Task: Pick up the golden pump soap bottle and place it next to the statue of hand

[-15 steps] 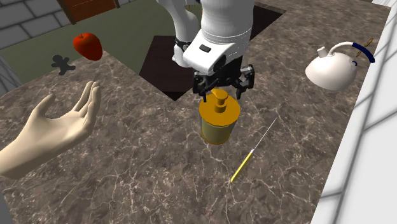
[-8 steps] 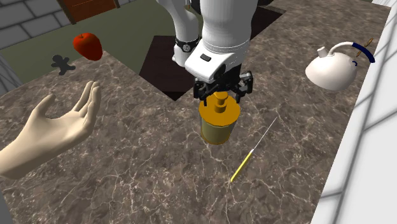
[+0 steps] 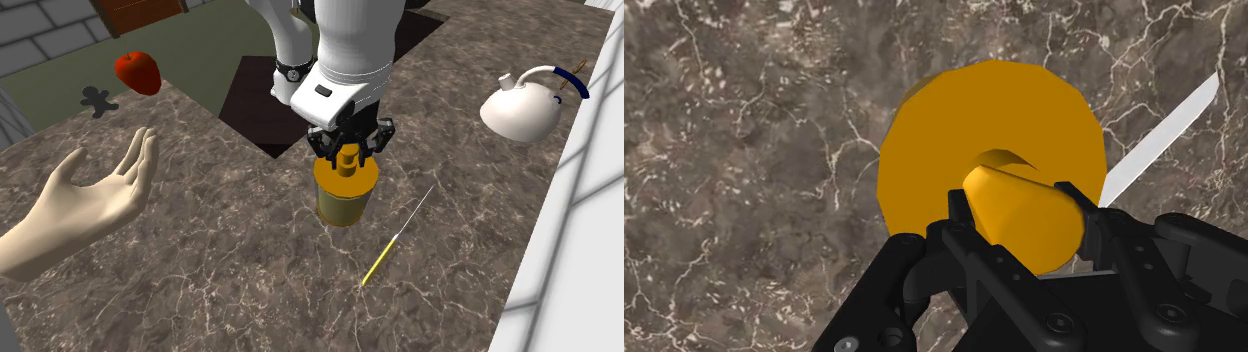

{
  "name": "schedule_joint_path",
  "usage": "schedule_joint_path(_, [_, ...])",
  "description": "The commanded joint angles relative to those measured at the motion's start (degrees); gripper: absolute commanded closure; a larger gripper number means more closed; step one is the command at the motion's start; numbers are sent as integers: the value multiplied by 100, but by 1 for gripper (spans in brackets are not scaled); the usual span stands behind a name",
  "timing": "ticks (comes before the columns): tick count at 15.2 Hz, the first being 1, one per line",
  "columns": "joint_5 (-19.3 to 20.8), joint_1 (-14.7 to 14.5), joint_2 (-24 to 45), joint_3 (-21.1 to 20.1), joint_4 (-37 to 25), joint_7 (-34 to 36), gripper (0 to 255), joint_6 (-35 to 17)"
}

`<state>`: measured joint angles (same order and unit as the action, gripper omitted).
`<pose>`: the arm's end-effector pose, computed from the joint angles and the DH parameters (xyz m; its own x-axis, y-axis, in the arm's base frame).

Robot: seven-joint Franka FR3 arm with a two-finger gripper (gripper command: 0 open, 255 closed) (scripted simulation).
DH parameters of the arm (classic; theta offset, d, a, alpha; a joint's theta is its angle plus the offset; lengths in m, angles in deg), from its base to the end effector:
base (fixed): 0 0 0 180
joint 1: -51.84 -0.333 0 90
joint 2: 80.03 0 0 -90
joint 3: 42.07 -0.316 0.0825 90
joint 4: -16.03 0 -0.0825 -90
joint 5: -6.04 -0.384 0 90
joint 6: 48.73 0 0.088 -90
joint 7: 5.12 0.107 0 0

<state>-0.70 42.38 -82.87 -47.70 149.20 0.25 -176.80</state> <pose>0.4787 0.1328 0.3567 0.9940 0.0968 -0.0503 0.0925 -0.9925 -0.0803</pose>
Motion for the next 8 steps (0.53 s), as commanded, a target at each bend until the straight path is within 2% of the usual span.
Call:
schedule_joint_path(1, [0, 0, 0, 0, -1, 0, 255, 0])
schedule_joint_path(5, [0, 0, 0, 0, 0, 0, 255, -1])
schedule_joint_path(8, [5, 4, -133, 5, -104, 16, 255, 234])
